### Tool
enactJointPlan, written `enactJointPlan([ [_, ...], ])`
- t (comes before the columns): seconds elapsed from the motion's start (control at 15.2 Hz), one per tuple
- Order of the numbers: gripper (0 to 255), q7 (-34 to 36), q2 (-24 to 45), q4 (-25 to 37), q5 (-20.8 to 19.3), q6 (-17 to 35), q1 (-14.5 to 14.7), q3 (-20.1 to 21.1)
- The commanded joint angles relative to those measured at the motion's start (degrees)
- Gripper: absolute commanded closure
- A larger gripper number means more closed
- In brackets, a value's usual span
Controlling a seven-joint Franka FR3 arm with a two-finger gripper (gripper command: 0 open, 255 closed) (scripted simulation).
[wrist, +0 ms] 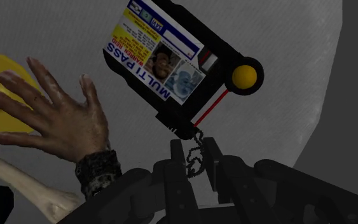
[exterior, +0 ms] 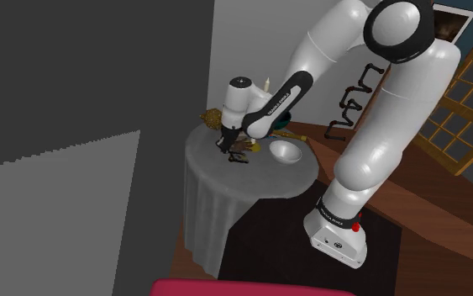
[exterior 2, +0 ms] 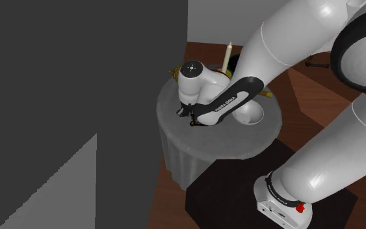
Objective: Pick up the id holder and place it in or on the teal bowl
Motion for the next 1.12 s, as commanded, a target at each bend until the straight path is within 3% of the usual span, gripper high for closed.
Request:
enactJointPlan([
  [0.0, 255, -2.2, -1.7, -0.3, 2.6, -1.1, -0.1, 0.5],
  [0.53, 255, -9.5, -8.1, 0.0, 11.3, -6.7, 0.7, 1.1],
  [1.06, 255, -14.3, -13.5, 1.5, 16.8, -13.0, 2.1, 0.4],
])
